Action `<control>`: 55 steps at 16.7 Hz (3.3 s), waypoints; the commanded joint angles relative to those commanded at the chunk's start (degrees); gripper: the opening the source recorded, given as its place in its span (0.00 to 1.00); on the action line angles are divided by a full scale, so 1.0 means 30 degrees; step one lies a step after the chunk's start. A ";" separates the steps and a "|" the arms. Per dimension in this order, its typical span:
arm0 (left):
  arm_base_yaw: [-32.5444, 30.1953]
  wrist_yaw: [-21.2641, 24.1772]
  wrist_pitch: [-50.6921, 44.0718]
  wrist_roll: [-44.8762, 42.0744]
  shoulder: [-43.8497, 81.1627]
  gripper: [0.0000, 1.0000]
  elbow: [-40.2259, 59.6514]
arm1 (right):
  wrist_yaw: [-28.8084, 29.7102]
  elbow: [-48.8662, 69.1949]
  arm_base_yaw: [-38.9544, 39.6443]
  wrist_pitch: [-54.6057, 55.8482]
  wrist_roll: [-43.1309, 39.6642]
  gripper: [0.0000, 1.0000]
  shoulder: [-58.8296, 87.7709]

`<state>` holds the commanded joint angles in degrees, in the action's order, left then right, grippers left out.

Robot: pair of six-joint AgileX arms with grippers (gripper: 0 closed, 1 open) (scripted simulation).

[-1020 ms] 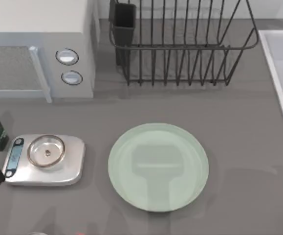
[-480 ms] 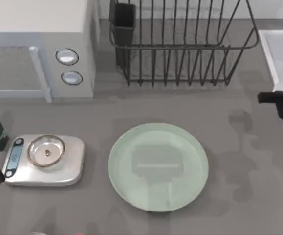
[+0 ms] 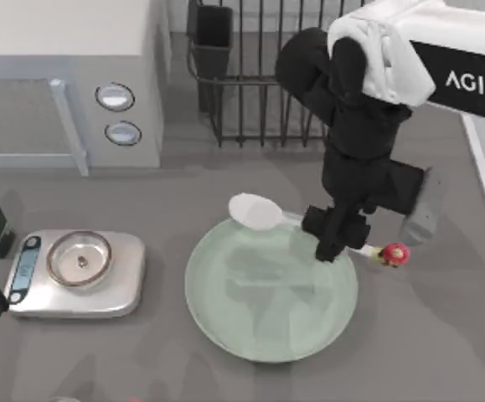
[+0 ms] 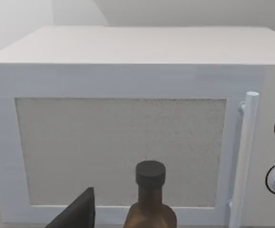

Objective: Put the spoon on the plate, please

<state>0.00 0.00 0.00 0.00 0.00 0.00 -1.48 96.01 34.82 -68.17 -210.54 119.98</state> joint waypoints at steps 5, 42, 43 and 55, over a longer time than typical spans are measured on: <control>0.0000 0.0000 0.0000 0.0000 0.0000 1.00 0.0000 | 0.0176 0.1719 0.2789 0.0309 -0.4303 0.00 0.1304; 0.0000 0.0000 0.0000 0.0000 0.0000 1.00 0.0000 | 0.0206 -0.0218 0.3073 0.3278 -0.4545 0.00 0.2283; 0.0000 0.0000 0.0000 0.0000 0.0000 1.00 0.0000 | 0.0206 -0.0218 0.3073 0.3278 -0.4545 0.00 0.2283; 0.0000 0.0000 0.0000 0.0000 0.0000 1.00 0.0000 | 0.0206 -0.0218 0.3073 0.3278 -0.4545 0.68 0.2283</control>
<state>0.00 0.00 0.00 0.00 0.00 0.00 -0.87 95.35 44.04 -58.33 -224.17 126.83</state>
